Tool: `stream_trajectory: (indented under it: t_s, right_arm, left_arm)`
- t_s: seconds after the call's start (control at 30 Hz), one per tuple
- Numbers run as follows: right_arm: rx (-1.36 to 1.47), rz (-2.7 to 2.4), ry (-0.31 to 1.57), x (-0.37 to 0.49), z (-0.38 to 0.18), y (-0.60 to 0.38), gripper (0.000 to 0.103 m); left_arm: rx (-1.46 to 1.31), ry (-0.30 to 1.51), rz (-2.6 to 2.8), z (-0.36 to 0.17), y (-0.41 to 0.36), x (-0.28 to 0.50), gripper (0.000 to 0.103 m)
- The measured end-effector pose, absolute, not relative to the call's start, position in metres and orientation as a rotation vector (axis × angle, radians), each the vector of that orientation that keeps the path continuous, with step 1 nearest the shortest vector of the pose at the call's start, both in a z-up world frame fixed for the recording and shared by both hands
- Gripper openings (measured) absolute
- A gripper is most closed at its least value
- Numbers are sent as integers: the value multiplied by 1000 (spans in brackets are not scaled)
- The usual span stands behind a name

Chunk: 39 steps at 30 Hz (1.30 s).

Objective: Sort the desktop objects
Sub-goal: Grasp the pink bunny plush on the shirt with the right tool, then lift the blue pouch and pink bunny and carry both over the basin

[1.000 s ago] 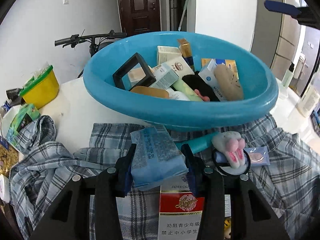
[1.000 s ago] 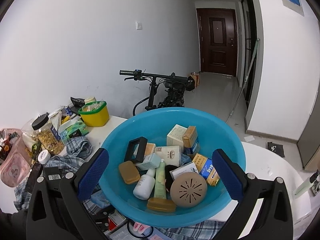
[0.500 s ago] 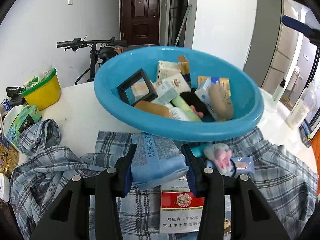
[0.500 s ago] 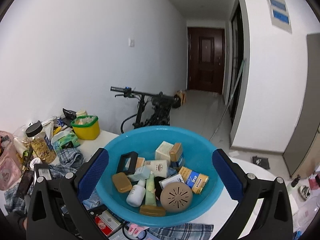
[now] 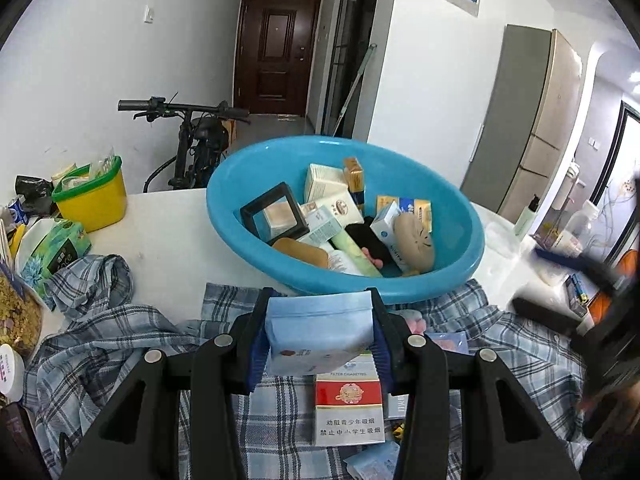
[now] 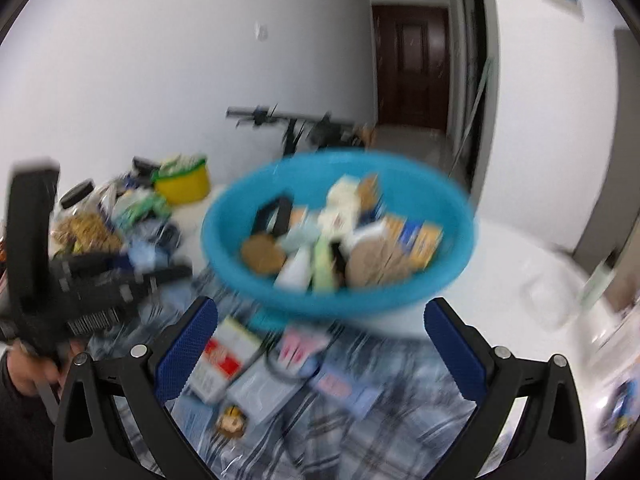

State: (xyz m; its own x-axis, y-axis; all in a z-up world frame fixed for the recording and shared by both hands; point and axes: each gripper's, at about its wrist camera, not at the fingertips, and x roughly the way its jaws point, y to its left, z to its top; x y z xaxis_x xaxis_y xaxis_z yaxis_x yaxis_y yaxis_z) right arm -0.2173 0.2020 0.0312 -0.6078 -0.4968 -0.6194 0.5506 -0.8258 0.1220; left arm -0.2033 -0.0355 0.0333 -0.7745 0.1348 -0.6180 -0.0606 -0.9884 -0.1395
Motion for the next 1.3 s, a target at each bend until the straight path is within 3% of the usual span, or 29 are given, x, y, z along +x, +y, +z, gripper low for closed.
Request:
stream_trajectory:
  t_s: [0.5,0.57,0.8,0.83,0.87,1.03,1.3]
  right_arm:
    - [1064,-2376,114,-243,-31,161,102]
    - [1078,-2376,124,-247,-34,159,81]
    - [1141,-2350,199,-258,-54,142,61]
    - [1126,-2347,182,-258,-54,143,54]
    - [1121,-2349,176,-258,-53,144,40]
    - [1089,-2344,193,-253,-50,146,31]
    - [1020,-2326,189,-223,-30,156,31]
  left_arm:
    - [-970,-247,2860,43,-52,-198,46]
    - [-968,-244,2856,44,-52,-197,46]
    - [-986,-228,2847,40,-48,-199,46]
    - [-987,-230,2846,40,-48,-199,46]
    - [-987,-231,2844,40,-48,-199,46]
    - [-1002,-248,2836,36,-48,-200,46]
    - [-1003,-253,2837,36,-49,-200,46]
